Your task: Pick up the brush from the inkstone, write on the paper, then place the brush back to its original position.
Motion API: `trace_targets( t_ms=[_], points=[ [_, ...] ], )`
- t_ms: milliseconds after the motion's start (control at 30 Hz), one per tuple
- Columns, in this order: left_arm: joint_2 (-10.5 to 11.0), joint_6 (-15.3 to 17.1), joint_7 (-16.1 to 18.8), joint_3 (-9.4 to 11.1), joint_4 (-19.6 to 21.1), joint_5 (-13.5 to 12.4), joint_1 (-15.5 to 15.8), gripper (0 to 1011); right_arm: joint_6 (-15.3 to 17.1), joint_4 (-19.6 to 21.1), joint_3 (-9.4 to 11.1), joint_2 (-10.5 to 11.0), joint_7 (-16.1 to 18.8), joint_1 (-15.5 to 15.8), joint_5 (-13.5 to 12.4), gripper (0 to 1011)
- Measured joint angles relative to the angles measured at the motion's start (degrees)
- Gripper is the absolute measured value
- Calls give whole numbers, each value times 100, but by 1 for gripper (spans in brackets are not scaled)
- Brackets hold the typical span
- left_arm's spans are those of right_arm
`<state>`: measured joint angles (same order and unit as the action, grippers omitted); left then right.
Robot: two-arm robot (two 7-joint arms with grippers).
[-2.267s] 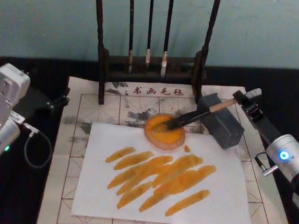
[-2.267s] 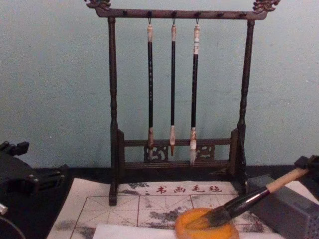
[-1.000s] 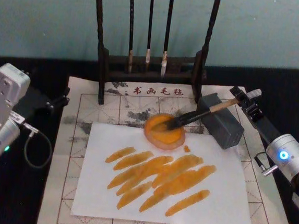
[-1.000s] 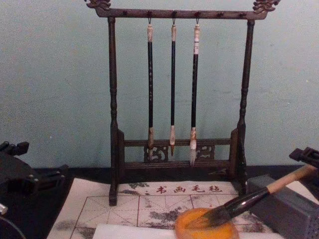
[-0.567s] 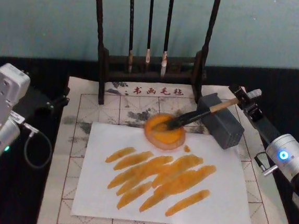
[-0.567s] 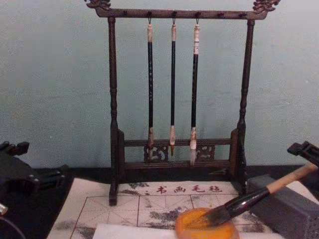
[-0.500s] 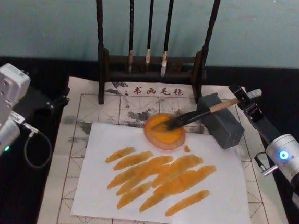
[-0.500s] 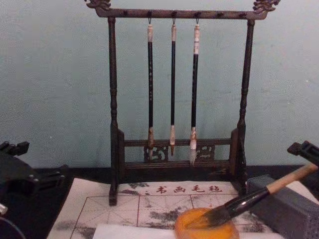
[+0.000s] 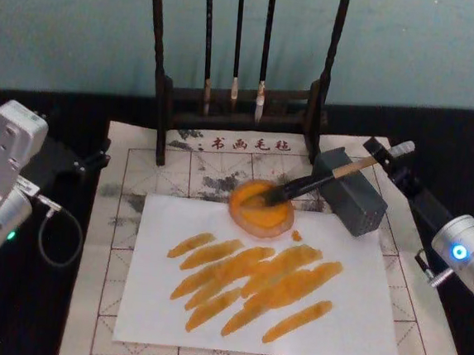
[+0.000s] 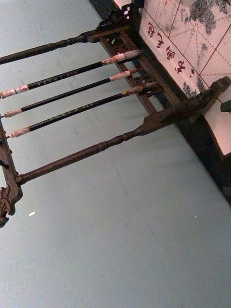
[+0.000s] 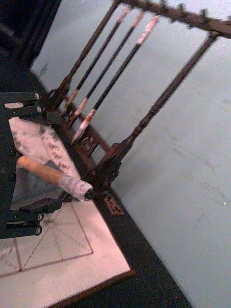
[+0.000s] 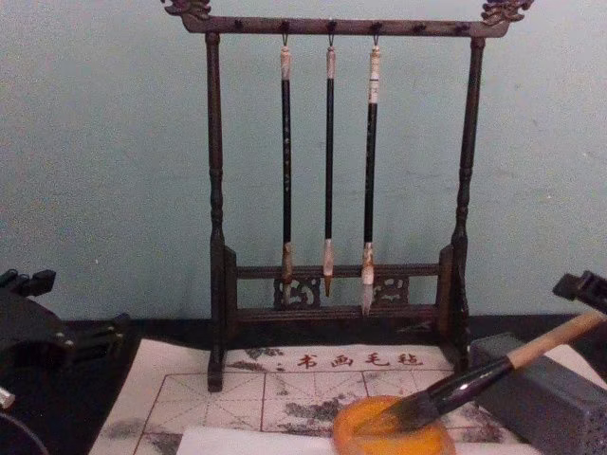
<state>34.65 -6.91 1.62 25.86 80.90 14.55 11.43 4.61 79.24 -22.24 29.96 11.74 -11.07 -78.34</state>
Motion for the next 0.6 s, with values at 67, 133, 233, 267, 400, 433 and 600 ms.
trace_targets(
  t_ms=[67, 133, 233, 267, 400, 433, 600],
  points=[
    [0, 0, 0, 0, 0, 0, 0, 1001, -33, 160, -33, 97, -172, 63, 175, 1003],
    [0, 0, 0, 0, 0, 0, 0, 1001, -99, 496, -88, 297, -577, 210, 588, 1003],
    [0, 0, 0, 0, 0, 0, 0, 1001, -121, 762, -120, 456, -929, 317, 903, 1003],
    [0, 0, 0, 0, 0, 0, 0, 1001, -107, 931, -144, 560, -1172, 368, 1113, 1003],
    [0, 0, 0, 0, 0, 0, 0, 1001, 46, 1287, -205, 807, -1768, 433, 1613, 1003],
    [0, 0, 0, 0, 0, 0, 0, 1001, 89, 1353, -213, 848, -1870, 443, 1693, 1003],
    [0, 0, 0, 0, 0, 0, 0, 1001, 326, 1585, -220, 1014, -2290, 495, 2036, 1003]
  ],
)
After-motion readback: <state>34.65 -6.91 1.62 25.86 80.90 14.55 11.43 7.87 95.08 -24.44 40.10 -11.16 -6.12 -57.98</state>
